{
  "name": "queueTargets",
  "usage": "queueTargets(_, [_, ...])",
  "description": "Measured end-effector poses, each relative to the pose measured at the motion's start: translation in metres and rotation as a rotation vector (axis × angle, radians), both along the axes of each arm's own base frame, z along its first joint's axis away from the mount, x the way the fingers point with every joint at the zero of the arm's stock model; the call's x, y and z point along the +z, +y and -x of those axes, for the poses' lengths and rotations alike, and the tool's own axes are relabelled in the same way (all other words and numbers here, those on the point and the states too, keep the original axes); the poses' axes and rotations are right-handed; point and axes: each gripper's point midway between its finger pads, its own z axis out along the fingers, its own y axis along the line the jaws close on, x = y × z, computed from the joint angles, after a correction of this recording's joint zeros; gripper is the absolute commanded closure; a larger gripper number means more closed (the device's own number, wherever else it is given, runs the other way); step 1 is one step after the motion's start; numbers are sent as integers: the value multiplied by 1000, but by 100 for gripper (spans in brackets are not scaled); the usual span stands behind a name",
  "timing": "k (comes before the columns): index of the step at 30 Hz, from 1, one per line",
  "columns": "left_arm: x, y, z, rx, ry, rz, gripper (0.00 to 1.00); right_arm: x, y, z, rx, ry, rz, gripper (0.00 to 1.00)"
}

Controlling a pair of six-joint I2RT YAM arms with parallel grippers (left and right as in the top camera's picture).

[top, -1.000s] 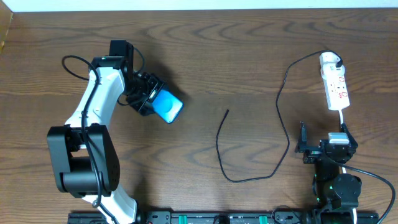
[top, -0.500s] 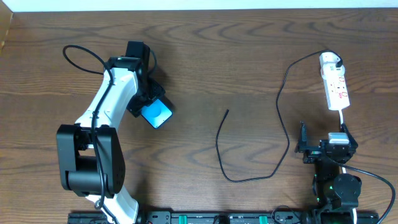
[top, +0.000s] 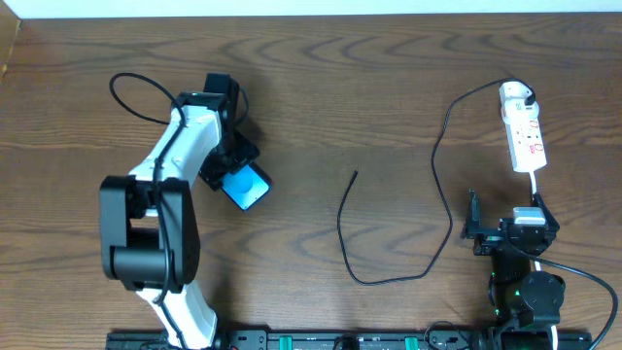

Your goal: Plug charger to phone and switch on socket

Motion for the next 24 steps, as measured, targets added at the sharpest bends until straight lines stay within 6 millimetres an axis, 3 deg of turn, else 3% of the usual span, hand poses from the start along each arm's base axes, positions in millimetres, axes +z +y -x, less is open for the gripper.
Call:
queueTargets(15, [-26, -3, 0, 1, 46, 10, 93, 0, 0, 0, 0, 0, 0, 1])
queueTargets(24, [-28, -6, -2, 1, 41, 29, 92, 0, 0, 0, 0, 0, 0, 1])
